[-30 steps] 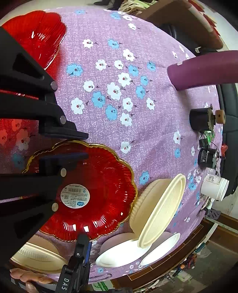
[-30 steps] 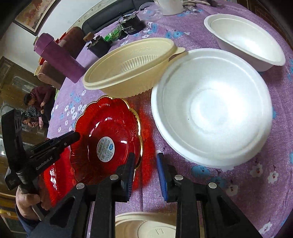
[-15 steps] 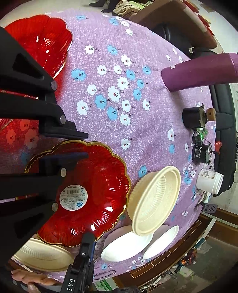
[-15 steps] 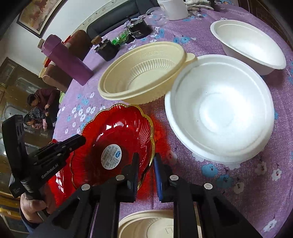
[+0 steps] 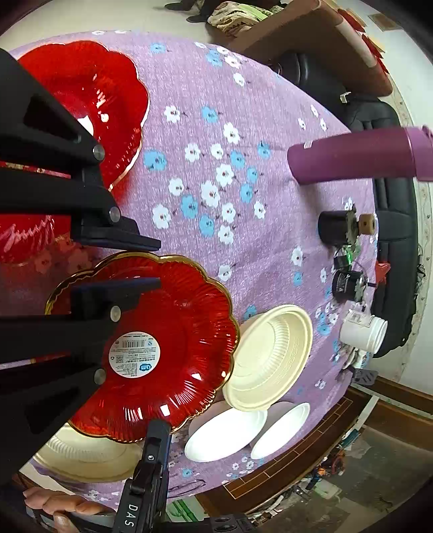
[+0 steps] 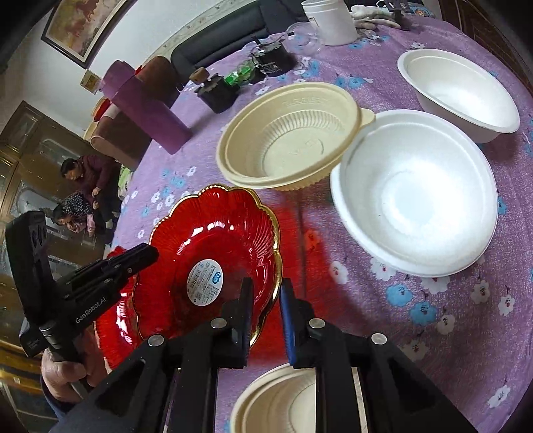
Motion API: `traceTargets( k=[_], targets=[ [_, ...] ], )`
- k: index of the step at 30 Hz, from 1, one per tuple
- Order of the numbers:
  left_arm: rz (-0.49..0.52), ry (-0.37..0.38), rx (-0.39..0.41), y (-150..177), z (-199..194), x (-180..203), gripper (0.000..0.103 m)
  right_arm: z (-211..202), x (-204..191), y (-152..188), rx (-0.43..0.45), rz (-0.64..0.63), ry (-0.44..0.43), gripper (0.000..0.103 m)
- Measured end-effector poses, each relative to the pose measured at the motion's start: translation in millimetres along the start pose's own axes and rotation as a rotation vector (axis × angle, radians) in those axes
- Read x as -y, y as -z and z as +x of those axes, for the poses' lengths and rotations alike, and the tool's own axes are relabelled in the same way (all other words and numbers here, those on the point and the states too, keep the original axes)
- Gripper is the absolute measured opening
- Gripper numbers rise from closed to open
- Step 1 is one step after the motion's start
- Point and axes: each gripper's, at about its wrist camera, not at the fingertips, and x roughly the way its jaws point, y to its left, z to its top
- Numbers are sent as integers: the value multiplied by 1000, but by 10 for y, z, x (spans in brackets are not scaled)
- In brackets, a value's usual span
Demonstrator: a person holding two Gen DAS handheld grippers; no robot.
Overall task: Organize plates and bowls
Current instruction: 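Carry the small red plate with the left gripper onto the large red plate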
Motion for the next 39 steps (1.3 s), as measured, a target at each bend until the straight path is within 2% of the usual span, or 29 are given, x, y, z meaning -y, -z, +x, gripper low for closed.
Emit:
traceTargets(
  k=[12, 24, 33, 39],
  targets=[
    [-59, 4, 49, 147, -343, -388, 15, -50, -445, 20, 17, -45, -55, 19],
    [-125, -49, 80, 550, -724, -952, 19, 159, -1080, 153, -30, -131, -126, 20],
    [-192, -111, 29, 984, -708, -1373, 19, 570, -1507, 330, -108, -203, -155, 20],
    [-220, -127, 10, 1104, -626, -1534, 19, 835, -1704, 441, -142, -263, -118, 20]
  ],
)
